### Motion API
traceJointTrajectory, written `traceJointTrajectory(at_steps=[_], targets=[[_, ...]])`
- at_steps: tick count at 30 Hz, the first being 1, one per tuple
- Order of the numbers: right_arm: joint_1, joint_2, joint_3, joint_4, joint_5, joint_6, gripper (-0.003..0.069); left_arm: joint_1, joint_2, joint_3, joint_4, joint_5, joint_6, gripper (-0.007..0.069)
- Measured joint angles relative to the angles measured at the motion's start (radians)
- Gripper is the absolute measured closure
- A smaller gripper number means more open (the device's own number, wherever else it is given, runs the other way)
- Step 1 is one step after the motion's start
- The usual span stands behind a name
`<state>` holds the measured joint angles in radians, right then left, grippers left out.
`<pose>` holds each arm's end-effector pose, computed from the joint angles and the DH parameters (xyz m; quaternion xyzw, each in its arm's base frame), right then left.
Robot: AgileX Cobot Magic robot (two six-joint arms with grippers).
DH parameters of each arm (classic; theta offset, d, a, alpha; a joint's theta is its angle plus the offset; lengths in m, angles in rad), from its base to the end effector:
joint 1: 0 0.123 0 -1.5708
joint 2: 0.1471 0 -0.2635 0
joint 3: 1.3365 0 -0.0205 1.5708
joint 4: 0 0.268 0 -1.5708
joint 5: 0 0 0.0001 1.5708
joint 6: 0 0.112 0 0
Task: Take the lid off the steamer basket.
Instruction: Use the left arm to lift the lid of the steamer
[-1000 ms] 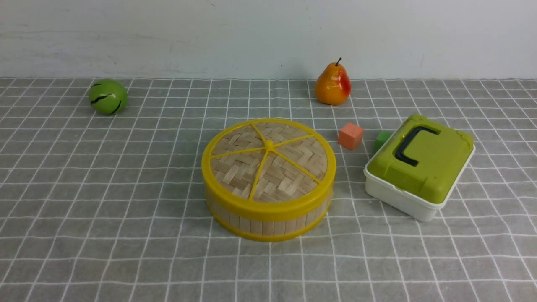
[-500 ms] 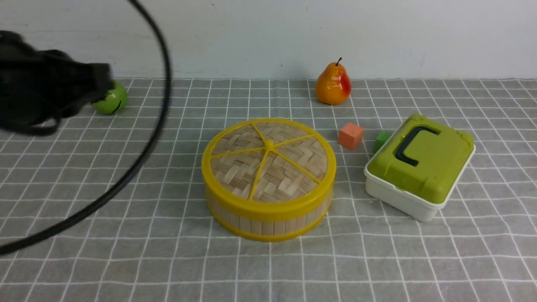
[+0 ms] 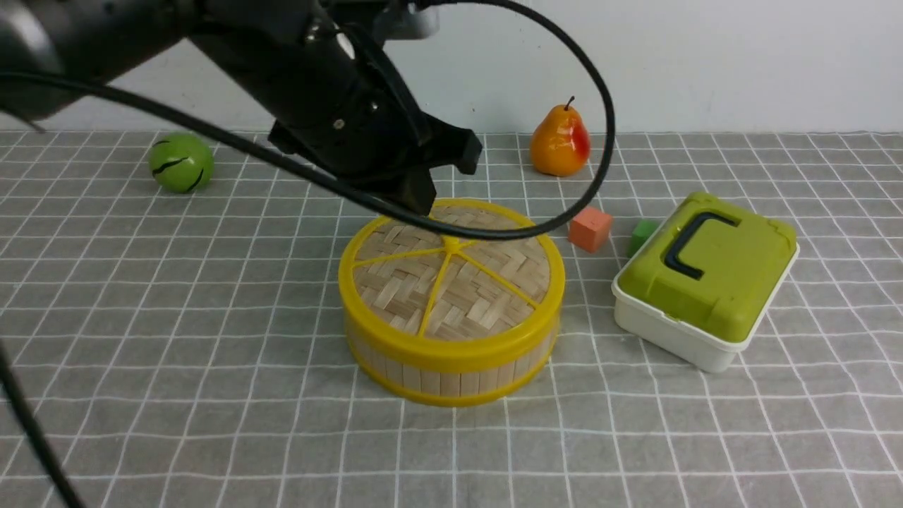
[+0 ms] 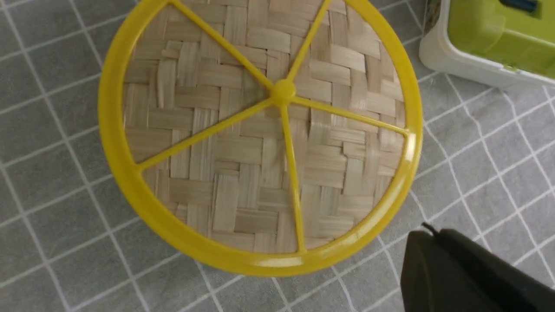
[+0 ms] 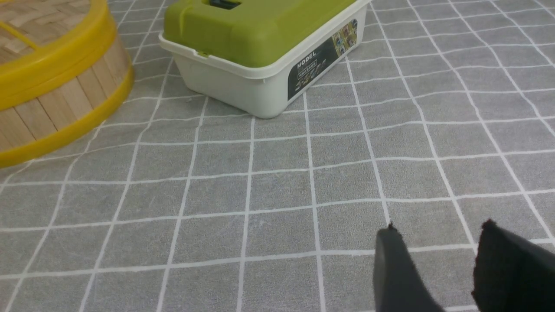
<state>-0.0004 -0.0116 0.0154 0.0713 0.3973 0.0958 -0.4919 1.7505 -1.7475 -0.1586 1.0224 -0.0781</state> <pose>0.1108 0.0030 0.1668 0.0573 0.8066 0.0585 0.5854 0.3595 -0.2098 0.3263 0.1768 0.9309 -0.1612 0.2759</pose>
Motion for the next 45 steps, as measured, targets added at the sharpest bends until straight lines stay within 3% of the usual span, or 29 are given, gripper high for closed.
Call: traceJointTrajectory(at_steps=[3,7,9,12,16,25,34,42,45], targets=[[0.000,0.000,0.000,0.000,0.000,0.000,0.0418,0.000,0.082,-0.071,0.022,0.010,0.002,0.0592],[0.000,0.000,0.000,0.000,0.000,0.000,0.0418,0.000,0.171,-0.150,0.026,0.009,0.004,0.0466],[0.000,0.000,0.000,-0.001,0.000,0.000,0.0418,0.000,0.224,-0.185,0.027,-0.009,0.004,0.0346],[0.000,0.000,0.000,-0.001,0.000,0.000,0.0418,0.000,0.268,-0.207,0.036,-0.066,0.004,0.0239],[0.000,0.000,0.000,-0.001,0.000,0.000,0.0418,0.000,0.325,-0.210,0.074,-0.135,0.004,0.0200],[0.000,0.000,0.000,0.000,0.000,0.000,0.0418,-0.035,0.392,-0.210,0.231,-0.141,0.007,0.0269],[0.000,0.000,0.000,0.000,0.000,0.000,0.0418,-0.067,0.392,-0.215,0.268,-0.103,0.007,0.0371],[0.000,0.000,0.000,0.000,0.000,0.000,0.0418,-0.069,0.392,-0.216,0.290,-0.076,0.006,0.0510],[0.000,0.000,0.000,0.000,0.000,0.000,0.0418,-0.069,0.392,-0.216,0.290,-0.077,-0.001,0.0515]])
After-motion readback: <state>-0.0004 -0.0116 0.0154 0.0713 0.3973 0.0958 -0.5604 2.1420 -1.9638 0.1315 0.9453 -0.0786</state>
